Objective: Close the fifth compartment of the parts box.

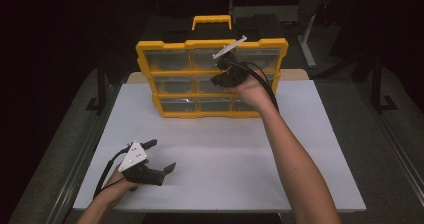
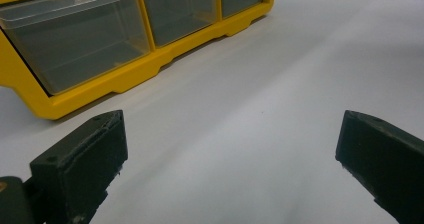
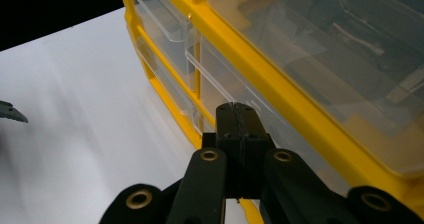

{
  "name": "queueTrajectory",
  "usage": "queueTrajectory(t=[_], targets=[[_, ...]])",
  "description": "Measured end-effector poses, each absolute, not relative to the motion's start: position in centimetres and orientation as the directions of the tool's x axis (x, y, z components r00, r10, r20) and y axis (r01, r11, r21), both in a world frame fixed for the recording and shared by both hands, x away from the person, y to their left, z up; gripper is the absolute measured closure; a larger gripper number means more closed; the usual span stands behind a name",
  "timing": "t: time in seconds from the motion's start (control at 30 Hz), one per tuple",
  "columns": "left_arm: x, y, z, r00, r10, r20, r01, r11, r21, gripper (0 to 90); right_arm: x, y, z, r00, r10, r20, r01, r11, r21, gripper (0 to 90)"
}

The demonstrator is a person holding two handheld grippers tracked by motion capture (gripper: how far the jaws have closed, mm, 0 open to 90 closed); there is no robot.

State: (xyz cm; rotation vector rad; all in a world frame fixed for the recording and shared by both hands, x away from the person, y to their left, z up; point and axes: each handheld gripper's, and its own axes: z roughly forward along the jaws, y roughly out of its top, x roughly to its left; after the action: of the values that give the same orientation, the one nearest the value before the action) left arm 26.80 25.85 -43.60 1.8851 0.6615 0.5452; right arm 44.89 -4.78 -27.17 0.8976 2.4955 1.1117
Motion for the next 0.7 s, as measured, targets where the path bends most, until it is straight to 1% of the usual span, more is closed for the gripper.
queueTrajectory(t=[0.07, 0.3, 0.7], targets=[[26.8, 25.8, -43.6, 0.746, 0.662, 0.072, 0.201, -0.327, 0.924, 0.4, 44.7, -4.9, -27.2, -0.775, 0.631, 0.019, 0.433, 0.510, 0.743, 88.6], [26.8, 25.8, -43.6, 0.746, 0.662, 0.072, 0.202, -0.327, 0.923, 0.4, 43.9, -5.8, -27.4, -0.779, 0.624, 0.054, 0.442, 0.486, 0.754, 77.7], [26.7, 25.7, -43.8, 0.746, 0.663, 0.067, 0.209, -0.328, 0.921, 0.4, 42.1, -7.4, -28.2, -0.778, 0.625, 0.060, 0.437, 0.471, 0.766, 50.5]])
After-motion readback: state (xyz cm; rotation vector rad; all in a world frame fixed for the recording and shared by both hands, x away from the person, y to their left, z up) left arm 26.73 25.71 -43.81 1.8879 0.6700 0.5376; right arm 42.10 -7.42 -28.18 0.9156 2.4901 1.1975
